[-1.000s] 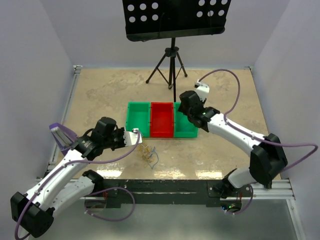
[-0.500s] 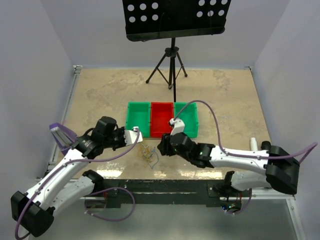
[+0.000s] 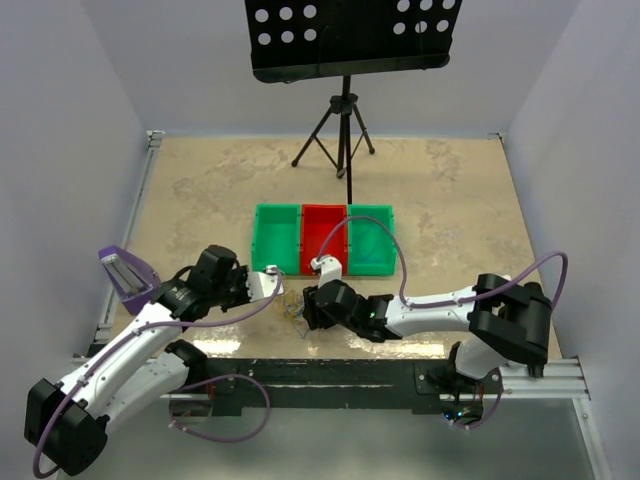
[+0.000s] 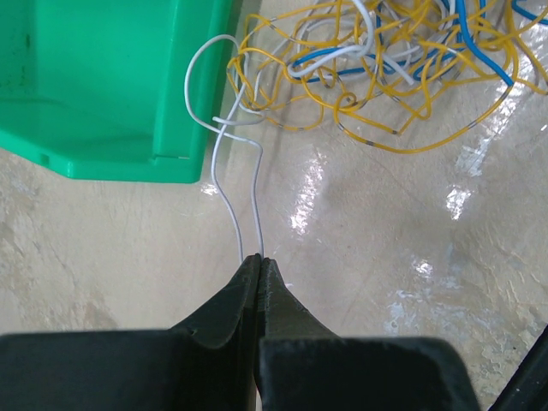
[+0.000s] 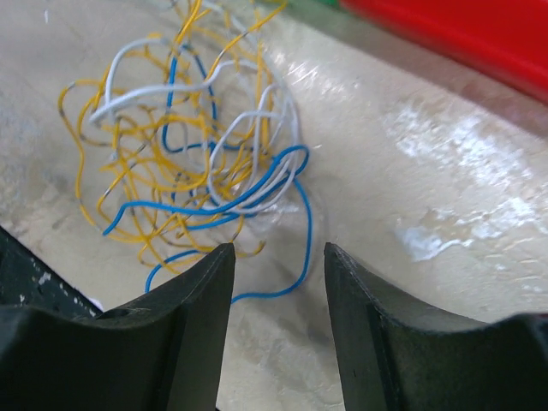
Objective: Untangle the cables
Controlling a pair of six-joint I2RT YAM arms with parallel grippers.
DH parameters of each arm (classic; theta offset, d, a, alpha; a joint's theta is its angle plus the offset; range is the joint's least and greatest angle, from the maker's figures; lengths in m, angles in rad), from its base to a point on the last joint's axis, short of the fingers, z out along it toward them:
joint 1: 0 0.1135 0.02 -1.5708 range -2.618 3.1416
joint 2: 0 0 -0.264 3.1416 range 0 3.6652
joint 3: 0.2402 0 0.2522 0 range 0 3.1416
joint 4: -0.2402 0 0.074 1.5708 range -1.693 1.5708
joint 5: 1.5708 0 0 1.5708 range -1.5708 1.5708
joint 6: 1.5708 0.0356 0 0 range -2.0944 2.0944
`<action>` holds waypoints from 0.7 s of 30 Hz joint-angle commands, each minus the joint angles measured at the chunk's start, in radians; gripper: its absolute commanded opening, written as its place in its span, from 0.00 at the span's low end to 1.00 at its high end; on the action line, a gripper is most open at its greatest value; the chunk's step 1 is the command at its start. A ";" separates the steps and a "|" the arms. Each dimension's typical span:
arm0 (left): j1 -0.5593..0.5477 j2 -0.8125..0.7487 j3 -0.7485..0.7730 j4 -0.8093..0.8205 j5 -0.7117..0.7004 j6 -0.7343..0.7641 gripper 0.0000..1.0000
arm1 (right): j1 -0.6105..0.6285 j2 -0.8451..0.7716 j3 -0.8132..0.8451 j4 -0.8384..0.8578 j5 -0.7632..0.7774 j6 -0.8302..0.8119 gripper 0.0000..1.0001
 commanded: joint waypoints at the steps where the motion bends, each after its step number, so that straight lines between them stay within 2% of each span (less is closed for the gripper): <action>1: 0.003 0.009 -0.015 0.034 -0.021 0.022 0.00 | 0.036 0.000 0.012 0.030 0.031 0.001 0.50; 15: 0.003 0.026 -0.009 0.043 -0.017 0.039 0.00 | 0.041 0.106 0.092 -0.016 0.169 -0.051 0.40; 21: 0.003 0.056 0.011 0.048 -0.011 0.031 0.00 | 0.041 0.126 0.083 0.010 0.147 -0.042 0.15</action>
